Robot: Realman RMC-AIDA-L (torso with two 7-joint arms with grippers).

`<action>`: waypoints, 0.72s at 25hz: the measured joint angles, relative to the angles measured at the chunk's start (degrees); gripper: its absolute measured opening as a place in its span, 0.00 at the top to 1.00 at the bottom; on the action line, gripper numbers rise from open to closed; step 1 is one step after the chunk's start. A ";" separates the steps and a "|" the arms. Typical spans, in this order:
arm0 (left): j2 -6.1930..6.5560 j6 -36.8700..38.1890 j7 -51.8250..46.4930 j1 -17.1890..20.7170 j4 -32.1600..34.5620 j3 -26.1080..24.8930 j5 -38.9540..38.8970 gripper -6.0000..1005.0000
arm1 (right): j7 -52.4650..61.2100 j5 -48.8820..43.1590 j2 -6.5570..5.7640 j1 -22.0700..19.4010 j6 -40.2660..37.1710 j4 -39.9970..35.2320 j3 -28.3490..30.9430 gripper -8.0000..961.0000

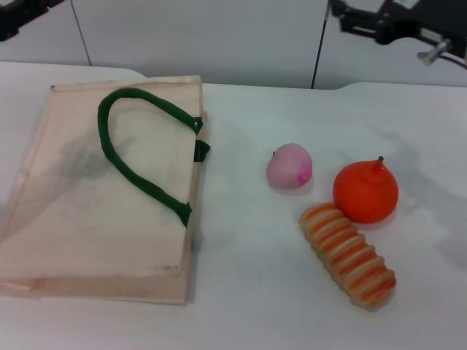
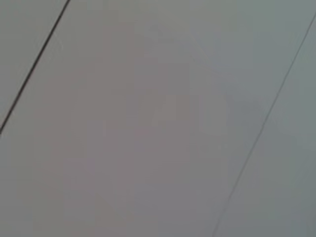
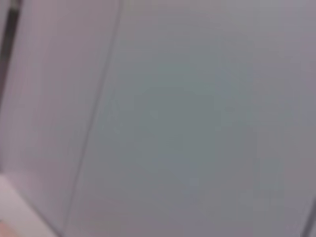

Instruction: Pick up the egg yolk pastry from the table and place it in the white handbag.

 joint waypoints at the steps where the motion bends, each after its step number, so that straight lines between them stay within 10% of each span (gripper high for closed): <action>1: -0.22 -0.77 1.64 0.22 0.71 -0.04 -0.47 0.66 | -2.49 2.65 0.04 -0.28 0.10 0.94 0.40 0.07; 9: -6.87 -7.95 23.48 1.71 4.26 -0.28 -10.44 0.25 | -34.74 42.37 0.07 -0.25 -11.43 21.48 8.32 0.07; 18: -7.28 -17.55 50.33 4.62 21.71 -0.41 -24.14 0.13 | -56.78 61.20 0.01 3.28 -31.99 48.20 20.09 0.07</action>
